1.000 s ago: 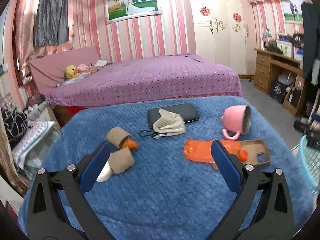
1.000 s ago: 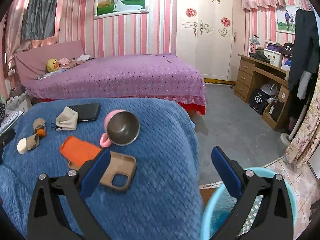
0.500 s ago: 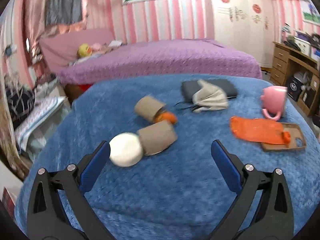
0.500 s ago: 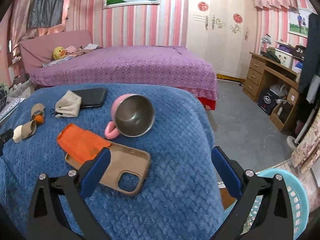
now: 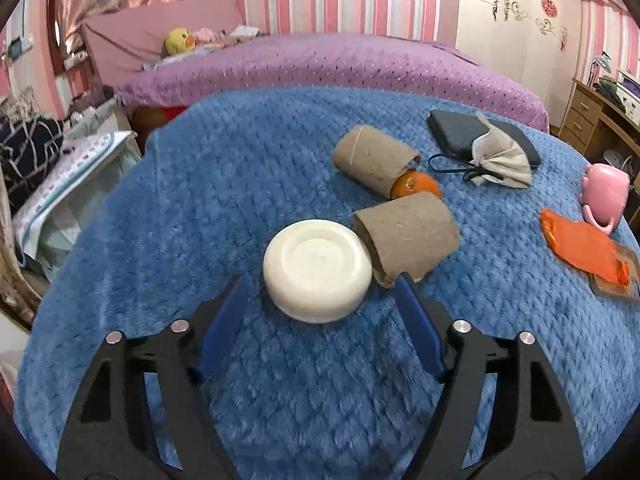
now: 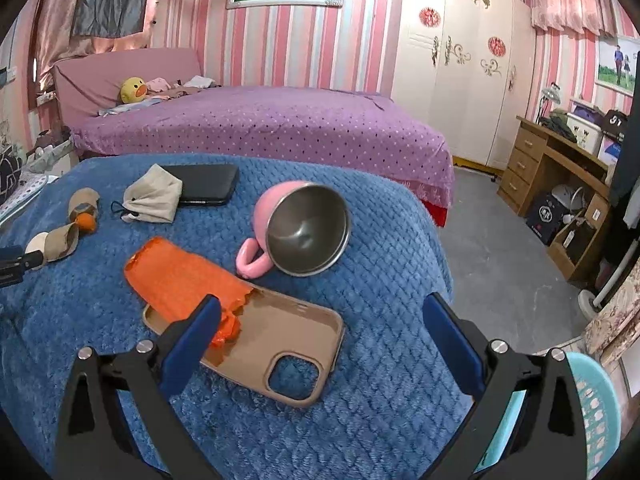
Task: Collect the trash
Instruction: 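Grasp the white round puck with the left tool while the right tool grasps the orange mesh bag, then lift the orange mesh bag off the phone case with the right tool while the left tool holds the puck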
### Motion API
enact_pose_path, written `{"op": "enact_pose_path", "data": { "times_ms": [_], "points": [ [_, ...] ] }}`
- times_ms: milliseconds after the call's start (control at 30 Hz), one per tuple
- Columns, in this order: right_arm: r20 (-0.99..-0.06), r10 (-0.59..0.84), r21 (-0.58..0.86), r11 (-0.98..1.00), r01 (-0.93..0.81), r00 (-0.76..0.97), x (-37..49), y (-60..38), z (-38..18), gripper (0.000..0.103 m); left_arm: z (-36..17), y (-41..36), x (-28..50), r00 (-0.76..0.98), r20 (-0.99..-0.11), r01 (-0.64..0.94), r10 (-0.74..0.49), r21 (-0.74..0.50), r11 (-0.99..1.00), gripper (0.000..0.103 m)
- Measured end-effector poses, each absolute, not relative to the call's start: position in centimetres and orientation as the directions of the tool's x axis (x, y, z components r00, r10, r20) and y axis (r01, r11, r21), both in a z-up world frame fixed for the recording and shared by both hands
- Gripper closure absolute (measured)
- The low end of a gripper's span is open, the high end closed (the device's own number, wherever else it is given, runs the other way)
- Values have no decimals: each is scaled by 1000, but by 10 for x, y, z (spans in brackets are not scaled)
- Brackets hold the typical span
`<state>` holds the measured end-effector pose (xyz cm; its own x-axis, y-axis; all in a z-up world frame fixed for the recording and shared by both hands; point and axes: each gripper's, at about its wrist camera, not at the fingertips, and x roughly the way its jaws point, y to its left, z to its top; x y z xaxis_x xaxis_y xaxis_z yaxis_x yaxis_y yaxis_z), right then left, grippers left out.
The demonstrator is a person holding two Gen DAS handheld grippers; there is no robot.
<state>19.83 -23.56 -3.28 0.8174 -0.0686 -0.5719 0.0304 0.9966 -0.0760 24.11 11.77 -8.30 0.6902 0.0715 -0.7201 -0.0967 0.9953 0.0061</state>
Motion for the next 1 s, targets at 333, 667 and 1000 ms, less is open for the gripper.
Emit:
{"op": "enact_pose_path", "data": {
  "times_ms": [333,667,1000],
  "points": [
    [-631,-3,-45,998,-33,776,216,-209,-49,6,-88,124,257,678,-734,-98,28,-52,994,43],
    [-709,51,9,998,-64,704,245,-182,-75,48,-90,128,261,672,-741,-99,10,-76,992,42],
    [-664,112,7,990,-144,739,237,-172,-66,88,-80,126,247,697,-712,-133,80,-19,991,42]
  ]
}}
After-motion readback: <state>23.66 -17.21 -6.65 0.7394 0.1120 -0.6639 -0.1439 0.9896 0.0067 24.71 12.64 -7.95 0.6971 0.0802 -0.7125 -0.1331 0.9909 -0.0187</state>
